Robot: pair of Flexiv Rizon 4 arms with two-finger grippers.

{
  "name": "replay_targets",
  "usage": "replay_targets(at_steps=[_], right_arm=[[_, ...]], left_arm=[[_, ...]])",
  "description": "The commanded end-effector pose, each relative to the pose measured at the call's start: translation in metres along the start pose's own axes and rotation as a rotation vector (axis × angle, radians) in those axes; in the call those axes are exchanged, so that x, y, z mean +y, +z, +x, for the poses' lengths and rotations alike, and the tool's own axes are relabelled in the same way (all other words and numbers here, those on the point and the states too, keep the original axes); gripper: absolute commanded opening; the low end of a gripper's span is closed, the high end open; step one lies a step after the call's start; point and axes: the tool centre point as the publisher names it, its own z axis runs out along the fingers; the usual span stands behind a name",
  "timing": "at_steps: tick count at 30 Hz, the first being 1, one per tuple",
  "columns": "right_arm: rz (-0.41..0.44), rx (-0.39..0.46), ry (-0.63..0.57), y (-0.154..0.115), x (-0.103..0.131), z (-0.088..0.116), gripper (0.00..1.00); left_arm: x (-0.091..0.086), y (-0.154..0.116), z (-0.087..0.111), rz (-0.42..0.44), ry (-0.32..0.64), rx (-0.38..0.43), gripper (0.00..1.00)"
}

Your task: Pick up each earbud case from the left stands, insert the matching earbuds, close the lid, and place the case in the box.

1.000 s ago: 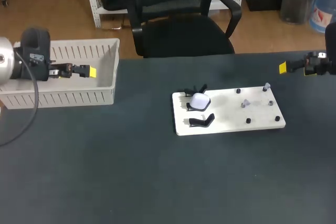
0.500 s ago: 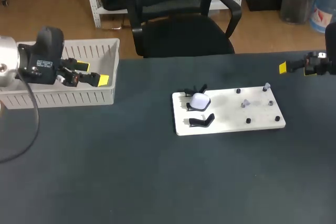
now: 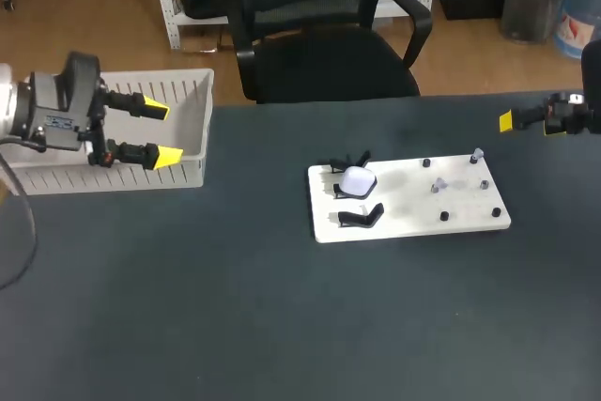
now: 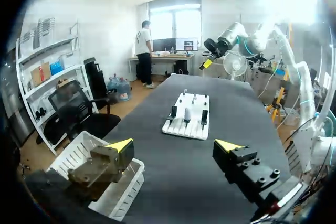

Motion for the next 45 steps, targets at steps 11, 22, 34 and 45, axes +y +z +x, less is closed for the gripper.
replay_targets(at_steps=[11, 22, 34, 45], right_arm=[[0.002, 0.000, 0.000, 0.000, 0.000, 0.000, 1.00], [0.002, 0.000, 0.000, 0.000, 0.000, 0.000, 1.00], [0.002, 0.000, 0.000, 0.000, 0.000, 0.000, 1.00], [0.002, 0.000, 0.000, 0.000, 0.000, 0.000, 1.00]], left_arm=[[-0.035, 0.076, -0.005, 0.026, 0.029, 0.017, 1.00], [-0.056, 0.154, -0.013, 0.128, 0.106, -0.034, 1.00], [-0.063, 0.183, -0.003, 0.184, 0.088, -0.040, 1.00], [-0.063, 0.183, -0.003, 0.184, 0.088, -0.040, 1.00]])
